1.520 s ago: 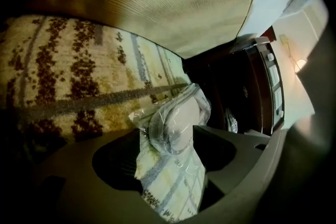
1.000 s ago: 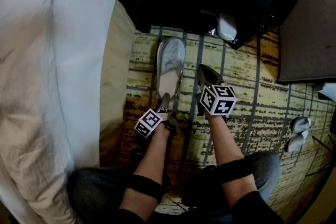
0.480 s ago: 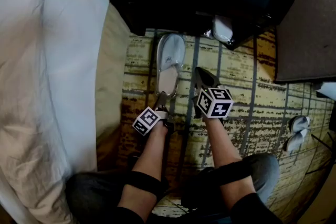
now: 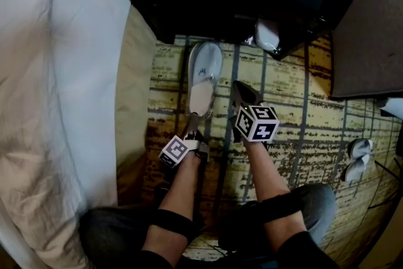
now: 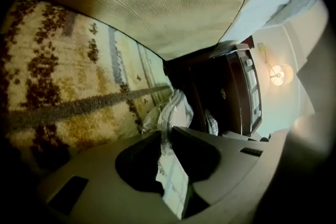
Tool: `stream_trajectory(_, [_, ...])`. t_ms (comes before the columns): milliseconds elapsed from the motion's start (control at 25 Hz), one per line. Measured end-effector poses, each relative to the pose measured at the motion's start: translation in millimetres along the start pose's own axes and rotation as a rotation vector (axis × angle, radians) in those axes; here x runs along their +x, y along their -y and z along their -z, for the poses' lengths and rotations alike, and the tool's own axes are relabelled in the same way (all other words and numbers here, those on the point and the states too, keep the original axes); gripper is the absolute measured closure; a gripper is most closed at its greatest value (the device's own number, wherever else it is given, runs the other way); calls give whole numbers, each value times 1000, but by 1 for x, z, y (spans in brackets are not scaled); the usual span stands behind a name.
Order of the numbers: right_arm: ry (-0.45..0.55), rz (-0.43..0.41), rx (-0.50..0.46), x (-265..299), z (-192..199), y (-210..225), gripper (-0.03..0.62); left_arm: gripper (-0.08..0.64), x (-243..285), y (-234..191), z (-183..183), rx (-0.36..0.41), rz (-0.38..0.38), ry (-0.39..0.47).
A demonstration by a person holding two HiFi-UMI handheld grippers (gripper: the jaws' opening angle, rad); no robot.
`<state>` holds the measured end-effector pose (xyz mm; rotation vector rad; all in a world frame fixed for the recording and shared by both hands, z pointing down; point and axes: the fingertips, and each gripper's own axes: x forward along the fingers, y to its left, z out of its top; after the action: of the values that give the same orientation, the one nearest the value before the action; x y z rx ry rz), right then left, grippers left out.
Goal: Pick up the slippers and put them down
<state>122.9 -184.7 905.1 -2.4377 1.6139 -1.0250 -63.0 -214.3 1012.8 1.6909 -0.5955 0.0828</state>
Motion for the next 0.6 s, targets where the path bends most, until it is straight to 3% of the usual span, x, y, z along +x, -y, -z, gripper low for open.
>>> stream_trajectory(280, [15,-3,6,-1,-6,-1,591,514,-12,17,-9,-28,97,62])
stream_trajectory(440, [24,1,7,-4,-8,1,591,517,-24,20,-12,25,74,71])
stream_trajectory(600, [31,8,18,-8,-11,5,591,520,-37,28,-7,-12,76,80])
